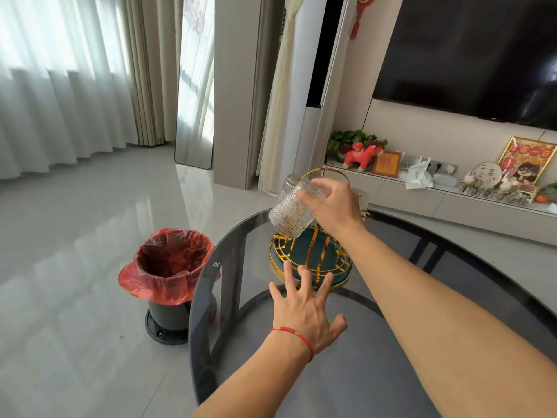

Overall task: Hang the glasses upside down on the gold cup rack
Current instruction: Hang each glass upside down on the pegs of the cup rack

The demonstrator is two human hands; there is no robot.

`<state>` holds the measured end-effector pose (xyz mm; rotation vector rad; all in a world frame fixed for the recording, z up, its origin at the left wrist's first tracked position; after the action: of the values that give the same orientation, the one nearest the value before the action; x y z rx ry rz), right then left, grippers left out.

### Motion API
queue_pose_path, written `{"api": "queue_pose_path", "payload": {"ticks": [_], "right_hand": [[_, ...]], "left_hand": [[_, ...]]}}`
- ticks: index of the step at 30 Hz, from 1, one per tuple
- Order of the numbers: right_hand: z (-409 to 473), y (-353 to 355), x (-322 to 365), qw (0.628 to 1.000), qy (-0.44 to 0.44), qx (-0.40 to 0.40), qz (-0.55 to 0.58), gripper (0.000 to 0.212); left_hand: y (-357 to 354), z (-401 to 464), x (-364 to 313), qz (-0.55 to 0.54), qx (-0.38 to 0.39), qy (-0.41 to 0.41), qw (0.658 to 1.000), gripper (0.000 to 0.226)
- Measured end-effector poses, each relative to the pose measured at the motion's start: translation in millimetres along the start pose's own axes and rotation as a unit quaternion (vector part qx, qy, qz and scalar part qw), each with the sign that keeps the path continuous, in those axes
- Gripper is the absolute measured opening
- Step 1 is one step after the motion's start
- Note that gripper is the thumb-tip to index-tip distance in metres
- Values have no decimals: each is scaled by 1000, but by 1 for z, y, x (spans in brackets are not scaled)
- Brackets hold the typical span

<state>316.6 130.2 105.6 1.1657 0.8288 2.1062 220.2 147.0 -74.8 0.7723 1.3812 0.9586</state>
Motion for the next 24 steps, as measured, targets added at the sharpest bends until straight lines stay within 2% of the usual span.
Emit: {"api": "queue_pose_path", "payload": {"ticks": [5, 11, 17, 20, 24], "right_hand": [[-11, -18, 17, 993, 75, 34, -84, 54], [-13, -23, 16, 984, 99, 50, -141, 56], [-28, -18, 12, 981, 113, 58, -145, 61], [-49, -2, -3, 986, 102, 37, -126, 63], [-93, 21, -35, 989, 82, 53, -113, 64]], "left_hand": [[1, -1, -1, -4, -8, -2, 1000, 83], [1, -2, 0, -2, -4, 0, 1000, 83], [4, -3, 0, 10, -10, 9, 1000, 82], [7, -3, -1, 16, -18, 24, 999, 83], [6, -6, -4, 27, -9, 34, 999, 86]]}}
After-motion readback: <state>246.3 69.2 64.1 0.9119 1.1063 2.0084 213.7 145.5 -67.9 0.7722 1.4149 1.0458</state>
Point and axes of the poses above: each hand's wrist, its own z-axis towards the middle knuckle, its own y-axis out of the back of the hand, x = y × z, the point moved 10 cm from there along z, towards the middle knuckle, and after that the axes turned 15 degrees about -z, right-handed, at the moved point
